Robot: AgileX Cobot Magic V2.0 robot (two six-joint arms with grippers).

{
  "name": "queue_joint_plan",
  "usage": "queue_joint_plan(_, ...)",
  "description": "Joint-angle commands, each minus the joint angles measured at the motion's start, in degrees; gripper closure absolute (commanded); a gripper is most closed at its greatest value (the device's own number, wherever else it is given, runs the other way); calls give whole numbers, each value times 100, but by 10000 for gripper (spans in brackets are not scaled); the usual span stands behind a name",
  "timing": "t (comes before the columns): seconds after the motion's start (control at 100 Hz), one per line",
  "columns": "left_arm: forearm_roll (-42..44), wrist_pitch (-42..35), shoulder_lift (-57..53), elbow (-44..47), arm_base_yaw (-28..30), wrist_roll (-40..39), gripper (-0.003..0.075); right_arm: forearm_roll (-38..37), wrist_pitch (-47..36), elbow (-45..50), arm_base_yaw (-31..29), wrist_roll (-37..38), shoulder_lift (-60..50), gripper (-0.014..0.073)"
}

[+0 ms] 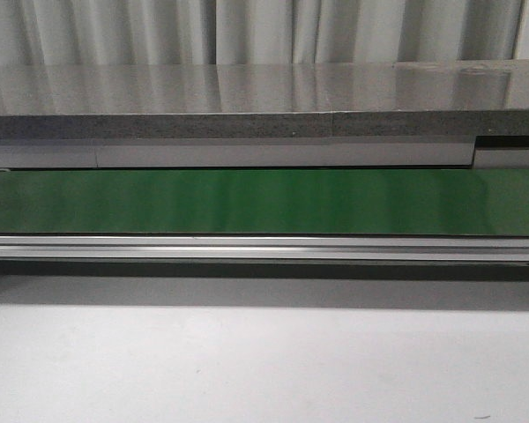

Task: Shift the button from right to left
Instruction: 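Lower the held button into the blue tray and open the left gripper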

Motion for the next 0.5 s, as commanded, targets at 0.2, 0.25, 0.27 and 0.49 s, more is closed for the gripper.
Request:
queue_joint_plan(0.2,-77,-662,-270,75,864,760,580,-11,-449,-144,-7,-15,65,662)
queue_joint_plan(0.25,-77,-707,-228,91,957,812,580,-11,-449,-144,-7,-15,65,662)
queue_joint_plan(0.27,-93,-720,-207,91,991,812,580,-11,-449,-144,-7,-15,65,662)
queue_joint_plan(0.49,-132,-722,297,91,1071,812,580,-11,-449,-144,-7,-15,65,662)
